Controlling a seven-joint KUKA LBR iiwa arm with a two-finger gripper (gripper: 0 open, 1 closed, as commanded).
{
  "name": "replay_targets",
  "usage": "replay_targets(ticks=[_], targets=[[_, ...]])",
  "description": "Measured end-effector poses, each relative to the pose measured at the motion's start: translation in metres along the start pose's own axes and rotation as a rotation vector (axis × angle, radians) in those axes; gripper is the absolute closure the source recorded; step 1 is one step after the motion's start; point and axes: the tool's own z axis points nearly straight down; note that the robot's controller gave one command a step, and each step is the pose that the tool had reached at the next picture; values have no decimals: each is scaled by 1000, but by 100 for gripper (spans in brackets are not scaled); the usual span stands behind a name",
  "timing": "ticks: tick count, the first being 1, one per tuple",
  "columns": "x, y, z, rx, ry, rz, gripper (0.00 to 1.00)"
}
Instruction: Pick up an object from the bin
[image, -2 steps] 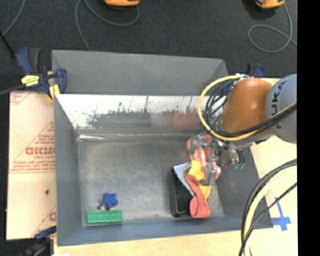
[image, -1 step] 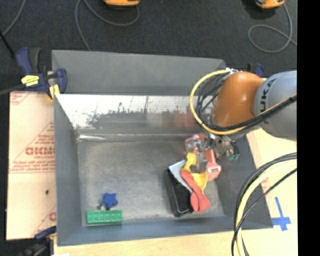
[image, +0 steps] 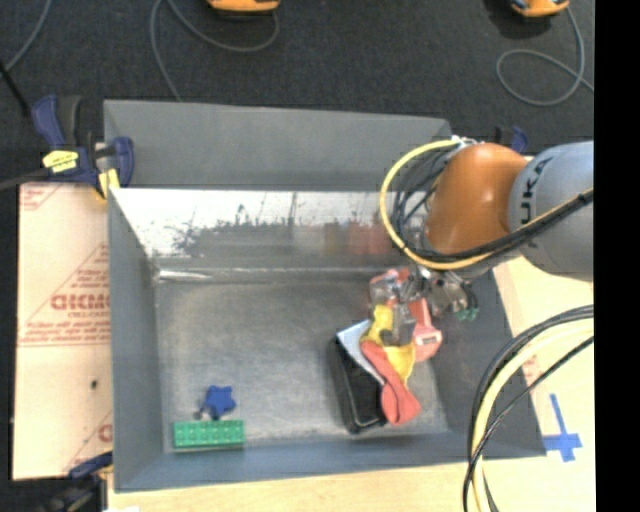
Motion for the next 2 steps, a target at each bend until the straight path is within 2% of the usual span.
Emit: replay_targets(ticks=[1, 2], targets=[[-4, 5, -106, 6, -5, -25, 100], [-4, 5, -106, 6, -5, -25, 100]])
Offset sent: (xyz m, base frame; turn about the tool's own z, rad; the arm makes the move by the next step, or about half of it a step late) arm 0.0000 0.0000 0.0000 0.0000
